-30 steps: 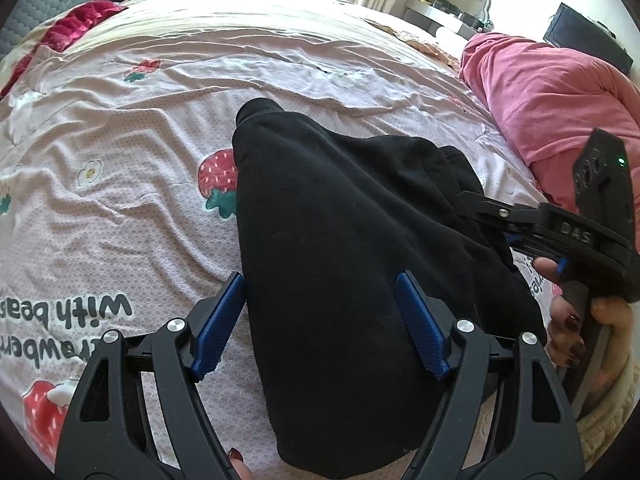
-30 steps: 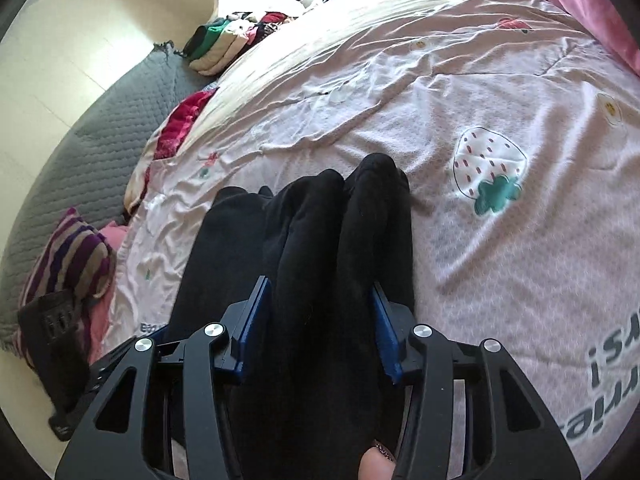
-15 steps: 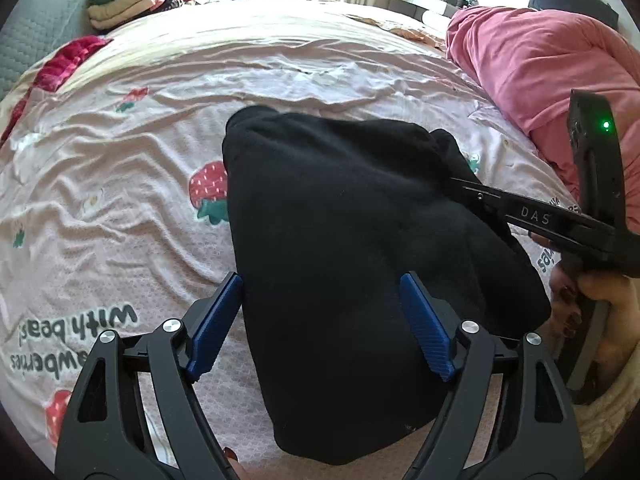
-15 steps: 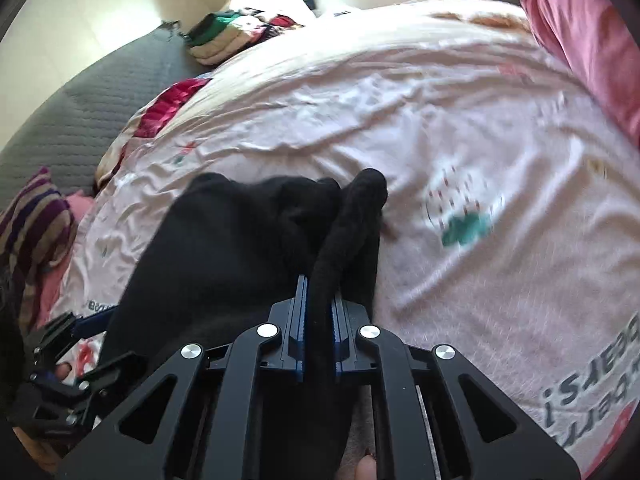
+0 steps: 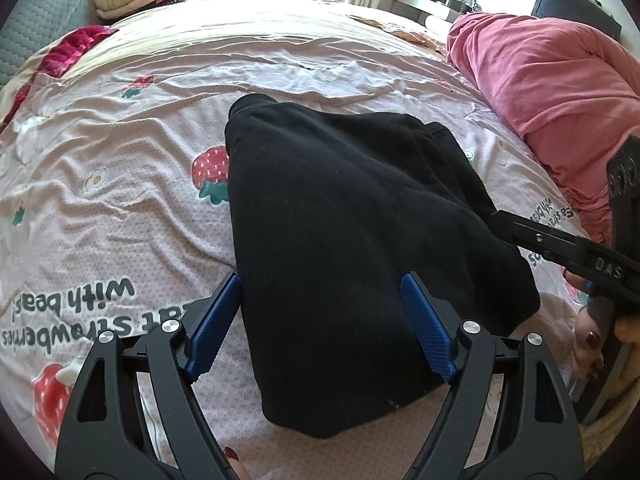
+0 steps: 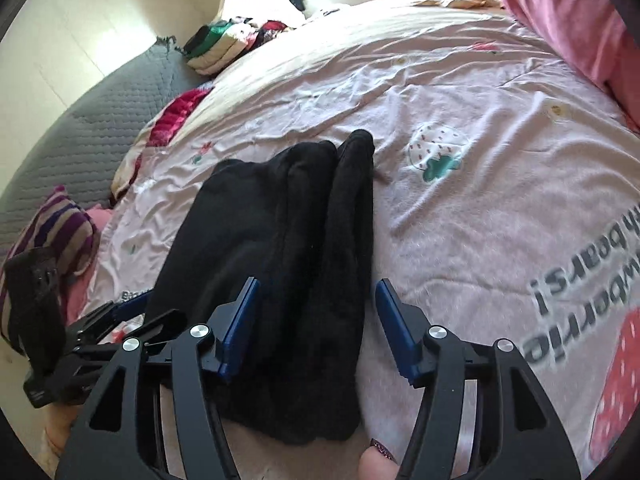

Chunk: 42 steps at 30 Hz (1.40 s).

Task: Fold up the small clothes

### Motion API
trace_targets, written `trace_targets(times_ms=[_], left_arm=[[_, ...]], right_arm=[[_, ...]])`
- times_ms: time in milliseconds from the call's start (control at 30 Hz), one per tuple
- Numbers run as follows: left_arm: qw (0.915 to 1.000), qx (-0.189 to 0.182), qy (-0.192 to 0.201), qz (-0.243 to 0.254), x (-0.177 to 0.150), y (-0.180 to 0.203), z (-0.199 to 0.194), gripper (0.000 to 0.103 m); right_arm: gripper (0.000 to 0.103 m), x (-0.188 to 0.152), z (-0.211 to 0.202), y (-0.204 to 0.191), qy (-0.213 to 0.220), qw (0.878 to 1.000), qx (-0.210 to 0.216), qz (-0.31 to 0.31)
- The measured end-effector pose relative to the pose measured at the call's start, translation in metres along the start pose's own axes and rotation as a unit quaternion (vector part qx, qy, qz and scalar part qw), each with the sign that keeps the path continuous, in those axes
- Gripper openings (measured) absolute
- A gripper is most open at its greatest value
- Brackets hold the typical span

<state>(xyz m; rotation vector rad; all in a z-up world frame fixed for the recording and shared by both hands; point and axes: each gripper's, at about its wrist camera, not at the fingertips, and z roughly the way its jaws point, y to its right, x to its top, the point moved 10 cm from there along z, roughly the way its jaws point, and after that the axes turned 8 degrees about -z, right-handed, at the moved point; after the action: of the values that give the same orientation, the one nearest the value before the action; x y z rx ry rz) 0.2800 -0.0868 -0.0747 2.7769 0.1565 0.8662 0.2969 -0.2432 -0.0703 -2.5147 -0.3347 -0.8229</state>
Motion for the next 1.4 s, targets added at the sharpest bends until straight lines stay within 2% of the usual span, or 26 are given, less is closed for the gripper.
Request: trace_targets(times_ms=[67,167,233,367,467,667,733,1033,1400], left_arm=[[1.0,-0.002,0.002,0.001,-0.003,0.001,-0.003,0.074],[1.0,-0.007,0.0,0.002,-0.006,0.002,-0.005,0.075],[1.0,-0.009,-0.001,0.001,-0.01,0.002,-0.007,0.076],[0.9998,-0.014,0.008,0.011,-0.016,0.007,-0.019,0.076],[0.9996,-0.02,0.017,0.014,-0.023,0.009,-0.031,0.077],[0.9982,-0.035,0.048,0.008,-0.032,0.012,-0.059,0.087],[0.9976,-0.035,0.059,0.009,-0.034,0.012,-0.069,0.093],[0.9952,-0.019,0.089,0.037,-0.054,0.014,-0.102,0.093],[0.9951,-0.018,0.095,0.024,-0.094,-0.002,-0.113,0.094]], right_arm=[[0.062,-0.008,-0.001,-0.003,0.0,1.0,-0.012,-0.008],[0.062,-0.021,0.007,0.006,-0.016,0.997,-0.072,-0.023],[0.062,-0.024,0.006,0.009,-0.011,0.996,-0.082,-0.021],[0.066,-0.026,-0.021,0.004,0.034,0.995,-0.092,-0.03],[0.083,-0.034,-0.046,0.0,0.066,0.992,-0.102,-0.033],[0.095,-0.045,-0.092,-0.019,0.128,0.983,-0.119,-0.06],[0.097,-0.047,-0.103,-0.026,0.144,0.981,-0.116,-0.064],[0.098,-0.07,-0.147,-0.053,0.185,0.972,-0.12,-0.084],[0.098,-0.103,-0.152,-0.065,0.179,0.968,-0.147,-0.097]])
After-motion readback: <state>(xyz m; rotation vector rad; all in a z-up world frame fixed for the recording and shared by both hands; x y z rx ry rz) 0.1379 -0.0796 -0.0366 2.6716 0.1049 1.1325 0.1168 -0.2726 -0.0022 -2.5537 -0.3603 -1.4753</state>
